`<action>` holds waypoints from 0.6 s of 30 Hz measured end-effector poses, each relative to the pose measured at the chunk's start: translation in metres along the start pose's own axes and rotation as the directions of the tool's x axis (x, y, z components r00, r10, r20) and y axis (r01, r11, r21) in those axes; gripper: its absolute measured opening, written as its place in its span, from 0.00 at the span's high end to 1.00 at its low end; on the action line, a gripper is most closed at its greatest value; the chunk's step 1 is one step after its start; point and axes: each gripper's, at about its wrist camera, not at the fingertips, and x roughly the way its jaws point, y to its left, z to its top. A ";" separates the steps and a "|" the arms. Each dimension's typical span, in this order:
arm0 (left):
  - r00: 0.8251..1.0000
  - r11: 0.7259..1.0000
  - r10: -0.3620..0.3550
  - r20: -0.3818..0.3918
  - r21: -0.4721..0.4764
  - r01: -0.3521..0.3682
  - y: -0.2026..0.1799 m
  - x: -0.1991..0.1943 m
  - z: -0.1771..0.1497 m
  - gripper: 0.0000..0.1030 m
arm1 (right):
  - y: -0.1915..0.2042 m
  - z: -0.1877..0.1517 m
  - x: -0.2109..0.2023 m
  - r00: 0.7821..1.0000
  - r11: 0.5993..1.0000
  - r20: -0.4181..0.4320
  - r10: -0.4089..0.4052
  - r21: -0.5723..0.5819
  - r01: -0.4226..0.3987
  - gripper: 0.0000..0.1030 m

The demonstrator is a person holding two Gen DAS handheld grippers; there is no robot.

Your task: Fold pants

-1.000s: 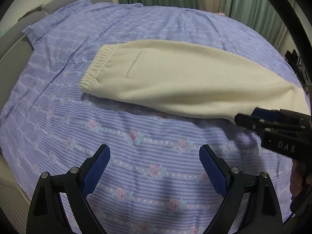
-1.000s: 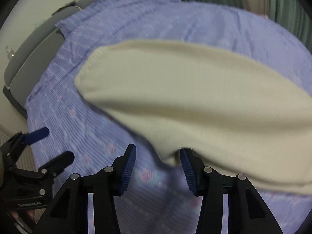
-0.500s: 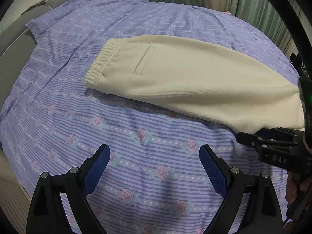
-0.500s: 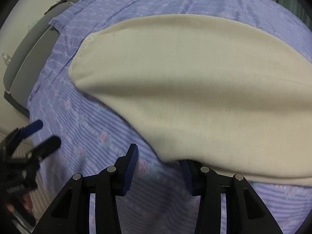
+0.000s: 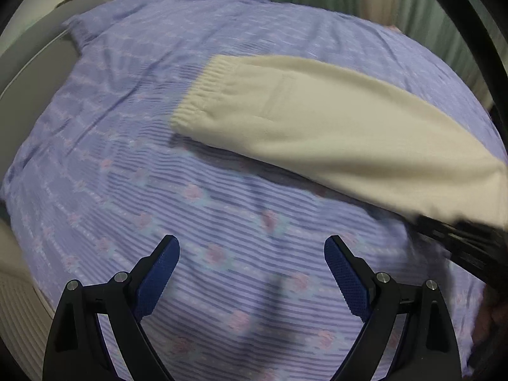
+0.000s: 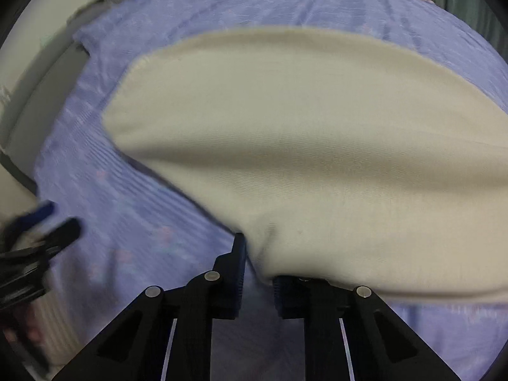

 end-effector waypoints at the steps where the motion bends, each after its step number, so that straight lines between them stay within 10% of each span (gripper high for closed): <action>1: 1.000 0.999 0.014 0.014 -0.040 -0.013 0.013 0.000 0.004 0.09 | 0.005 -0.002 -0.011 1.000 1.000 0.022 -0.002 0.002 0.001 0.85; 10: 0.997 0.951 -0.061 0.053 -0.299 0.074 0.100 0.043 0.061 0.09 | 0.020 -0.009 0.021 0.986 0.989 -0.078 -0.149 0.013 0.151 0.85; 14: 0.986 0.997 -0.075 0.152 -0.014 0.078 0.076 0.058 0.112 0.09 | 0.027 -0.002 0.030 0.974 0.978 -0.101 -0.205 0.009 0.207 0.85; 18: 0.976 0.971 -0.109 0.187 0.230 0.064 0.050 0.084 0.154 0.09 | 0.030 0.008 0.039 0.965 0.968 -0.133 -0.228 0.076 0.239 0.85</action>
